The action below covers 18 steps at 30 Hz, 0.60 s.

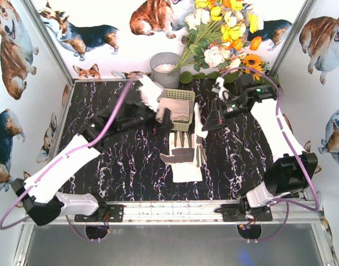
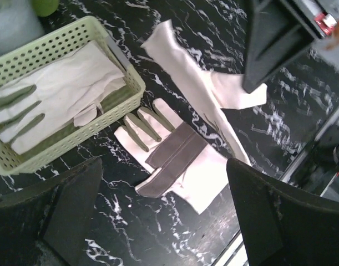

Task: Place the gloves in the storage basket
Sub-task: Pick up the glove at the corner of the board, then turn over the glove.

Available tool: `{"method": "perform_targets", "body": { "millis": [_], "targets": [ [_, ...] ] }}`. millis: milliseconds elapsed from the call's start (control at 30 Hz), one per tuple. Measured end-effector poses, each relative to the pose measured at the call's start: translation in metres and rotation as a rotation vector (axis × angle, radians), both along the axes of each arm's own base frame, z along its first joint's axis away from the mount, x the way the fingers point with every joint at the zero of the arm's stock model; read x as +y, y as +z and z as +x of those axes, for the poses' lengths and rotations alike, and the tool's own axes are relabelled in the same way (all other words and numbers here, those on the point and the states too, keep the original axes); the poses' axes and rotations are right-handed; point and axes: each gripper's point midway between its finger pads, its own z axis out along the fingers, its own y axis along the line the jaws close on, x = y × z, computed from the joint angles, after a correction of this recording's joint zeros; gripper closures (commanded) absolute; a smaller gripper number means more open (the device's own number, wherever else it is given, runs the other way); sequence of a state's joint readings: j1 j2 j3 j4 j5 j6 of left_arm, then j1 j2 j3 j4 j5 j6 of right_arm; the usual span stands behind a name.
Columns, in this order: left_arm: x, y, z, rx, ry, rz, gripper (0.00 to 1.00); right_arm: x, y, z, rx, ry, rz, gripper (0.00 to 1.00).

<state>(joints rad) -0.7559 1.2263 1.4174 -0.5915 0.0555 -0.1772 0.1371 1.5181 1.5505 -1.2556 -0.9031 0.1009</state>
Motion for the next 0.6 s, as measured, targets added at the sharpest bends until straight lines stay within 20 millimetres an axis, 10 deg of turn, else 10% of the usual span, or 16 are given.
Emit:
{"method": "perform_targets", "body": {
  "millis": [600],
  "targets": [
    [-0.040,-0.039,-0.083,-0.320,-0.499,0.525,0.04,0.057,0.011,-0.089,0.180,0.312,0.065,1.00]
  ]
}}
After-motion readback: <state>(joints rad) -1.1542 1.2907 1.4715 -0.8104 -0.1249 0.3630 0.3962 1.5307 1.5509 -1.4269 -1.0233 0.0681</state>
